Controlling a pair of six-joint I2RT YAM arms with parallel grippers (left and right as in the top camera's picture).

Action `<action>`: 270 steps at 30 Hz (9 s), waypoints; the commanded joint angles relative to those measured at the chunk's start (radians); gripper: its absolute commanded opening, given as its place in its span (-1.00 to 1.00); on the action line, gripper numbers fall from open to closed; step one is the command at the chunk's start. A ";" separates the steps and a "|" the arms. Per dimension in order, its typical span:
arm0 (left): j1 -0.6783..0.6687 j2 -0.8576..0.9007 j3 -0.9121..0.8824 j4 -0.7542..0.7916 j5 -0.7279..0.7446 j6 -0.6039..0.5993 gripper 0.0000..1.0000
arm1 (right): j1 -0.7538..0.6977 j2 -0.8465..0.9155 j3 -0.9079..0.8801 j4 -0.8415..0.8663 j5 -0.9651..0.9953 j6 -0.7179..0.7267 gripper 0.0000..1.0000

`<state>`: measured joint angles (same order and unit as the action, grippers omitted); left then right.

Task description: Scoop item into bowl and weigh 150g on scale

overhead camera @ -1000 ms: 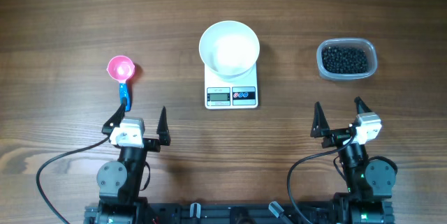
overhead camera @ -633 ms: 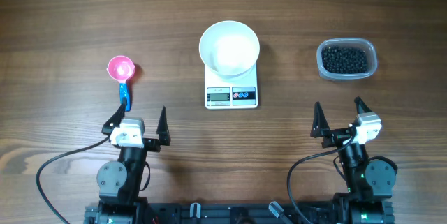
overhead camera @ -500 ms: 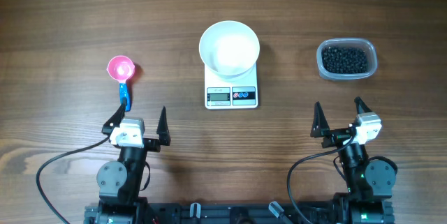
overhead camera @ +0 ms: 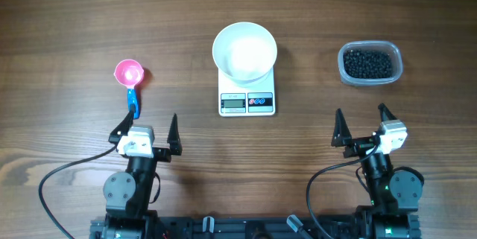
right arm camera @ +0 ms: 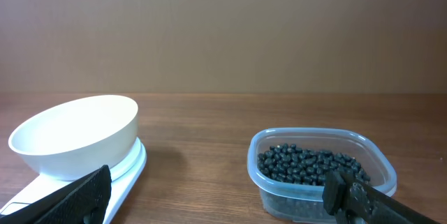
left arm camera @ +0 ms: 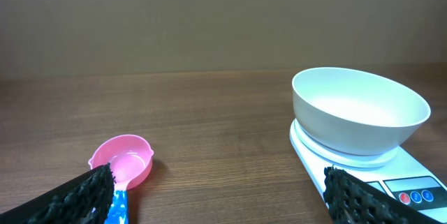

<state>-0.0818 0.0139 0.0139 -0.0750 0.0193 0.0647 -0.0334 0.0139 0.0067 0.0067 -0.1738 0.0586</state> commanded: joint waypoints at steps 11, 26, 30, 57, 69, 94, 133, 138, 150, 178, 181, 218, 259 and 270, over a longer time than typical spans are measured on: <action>0.007 -0.007 -0.008 0.000 -0.013 -0.014 1.00 | 0.004 0.002 -0.001 0.003 0.021 0.001 0.99; 0.007 -0.007 -0.008 0.000 -0.013 -0.014 1.00 | 0.004 0.002 -0.002 0.003 0.021 0.001 0.99; 0.007 -0.007 -0.008 0.000 -0.013 -0.014 1.00 | 0.004 0.002 -0.002 0.003 0.021 0.001 1.00; 0.007 -0.007 -0.008 0.000 -0.013 -0.014 1.00 | 0.004 0.002 -0.002 0.003 0.021 0.001 0.99; 0.007 -0.007 -0.008 0.000 -0.013 -0.014 1.00 | 0.004 0.002 -0.002 0.003 0.021 0.001 1.00; 0.007 -0.007 -0.008 0.000 -0.013 -0.014 1.00 | 0.004 0.002 -0.002 0.003 0.021 0.001 0.99; 0.007 -0.007 -0.008 0.000 -0.013 -0.014 1.00 | 0.004 0.002 -0.002 0.003 0.021 0.001 1.00; 0.007 -0.007 -0.008 0.000 -0.013 -0.014 1.00 | 0.004 0.002 -0.002 0.003 0.021 0.001 1.00; 0.007 -0.007 -0.008 0.002 -0.013 -0.014 1.00 | 0.004 0.002 -0.002 0.003 0.021 0.001 1.00; 0.008 0.917 1.000 -0.536 0.224 -0.200 1.00 | 0.004 0.002 -0.002 0.003 0.021 0.001 1.00; 0.008 1.087 1.204 -0.691 0.218 -0.199 1.00 | 0.004 0.002 -0.001 0.003 0.021 0.001 0.99; 0.463 1.832 1.236 -0.478 0.103 -0.185 0.39 | 0.004 0.002 -0.002 0.003 0.021 0.001 1.00; 0.411 1.985 1.234 -0.387 0.194 -0.103 -0.92 | 0.004 0.002 -0.002 0.003 0.021 0.001 0.99; 0.407 1.648 1.248 -0.435 0.429 -0.467 -0.92 | 0.004 0.002 -0.001 0.003 0.021 0.001 1.00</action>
<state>0.3336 1.8374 1.2373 -0.4931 0.2531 -0.2329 -0.0334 0.0185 0.0063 0.0067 -0.1707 0.0586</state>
